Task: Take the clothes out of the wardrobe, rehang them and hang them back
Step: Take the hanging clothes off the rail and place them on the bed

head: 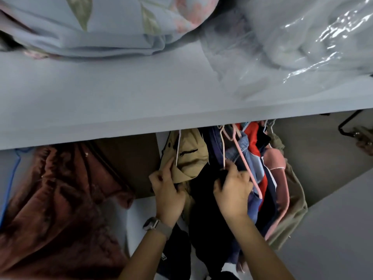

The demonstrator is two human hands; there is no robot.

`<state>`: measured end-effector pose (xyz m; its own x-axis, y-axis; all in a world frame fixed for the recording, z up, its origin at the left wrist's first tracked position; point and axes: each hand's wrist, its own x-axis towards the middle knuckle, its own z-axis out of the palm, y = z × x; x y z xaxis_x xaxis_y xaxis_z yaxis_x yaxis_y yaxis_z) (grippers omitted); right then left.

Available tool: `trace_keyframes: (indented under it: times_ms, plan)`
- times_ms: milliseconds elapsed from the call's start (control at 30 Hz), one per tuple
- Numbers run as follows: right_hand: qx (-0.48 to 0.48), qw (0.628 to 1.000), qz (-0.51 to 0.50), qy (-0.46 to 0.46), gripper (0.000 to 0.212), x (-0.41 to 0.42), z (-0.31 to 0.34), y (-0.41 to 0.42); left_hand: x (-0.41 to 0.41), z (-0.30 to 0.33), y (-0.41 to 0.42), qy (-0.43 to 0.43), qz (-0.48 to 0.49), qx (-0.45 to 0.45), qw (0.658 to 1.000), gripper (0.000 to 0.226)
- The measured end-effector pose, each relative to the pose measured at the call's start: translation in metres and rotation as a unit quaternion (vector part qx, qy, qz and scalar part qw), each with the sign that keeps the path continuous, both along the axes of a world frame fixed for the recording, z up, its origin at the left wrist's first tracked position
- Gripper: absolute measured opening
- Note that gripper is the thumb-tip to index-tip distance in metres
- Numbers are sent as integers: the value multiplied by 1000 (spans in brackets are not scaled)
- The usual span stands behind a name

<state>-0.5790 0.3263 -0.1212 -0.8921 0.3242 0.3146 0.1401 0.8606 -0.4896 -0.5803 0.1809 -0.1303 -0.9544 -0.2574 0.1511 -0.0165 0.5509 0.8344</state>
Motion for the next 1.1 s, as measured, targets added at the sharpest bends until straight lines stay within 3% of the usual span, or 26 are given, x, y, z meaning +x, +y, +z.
trace_keyframes:
  times_ms: [33, 100, 167, 233, 333, 433, 567, 633, 700, 833, 933, 1033, 1100]
  plan:
    - [-39, 999, 22, -7, 46, -5, 1, 0, -5, 0, 1, 0, 0, -9, 1000, 74]
    - [-204, 975, 78, -48, 30, -14, 10, -2, -14, 2, 2, -28, -18, -5, 999, 70]
    - [-447, 881, 114, -104, 29, -25, 20, -5, -16, 1, 1, -48, -61, 17, 997, 66]
    - [-591, 789, 115, -120, 26, -38, 28, -8, -10, -1, -2, -74, -99, 55, 991, 64]
    - [-619, 773, 113, -83, 28, -59, 40, -14, 4, -2, 0, -99, -125, 104, 982, 64]
    - [-653, 729, 166, -124, 33, -70, 44, -34, 13, -1, 7, -98, -150, 123, 976, 68]
    - [-593, 760, 206, -171, 18, -66, 38, -62, 18, 3, -6, -102, -176, 116, 972, 65]
    - [-596, 754, 209, -181, 7, -68, 42, -65, 26, 7, -18, -92, -210, 93, 969, 63]
    - [-605, 744, 197, -203, 15, -73, 44, -66, 36, 10, -27, -88, -239, 104, 962, 60]
    - [-664, 685, 157, -257, 22, -82, 58, -71, 48, 6, -46, -88, -187, 220, 953, 43]
    - [-688, 643, 123, -314, 16, -94, 78, -68, 57, -1, -58, -70, -140, 227, 961, 32]
    - [-631, 678, 117, -358, 33, -96, 82, -69, 68, -2, -66, -77, -127, 224, 963, 34]
    - [-584, 698, 153, -386, 31, -89, 86, -72, 73, -2, -71, -76, -120, 218, 965, 32]
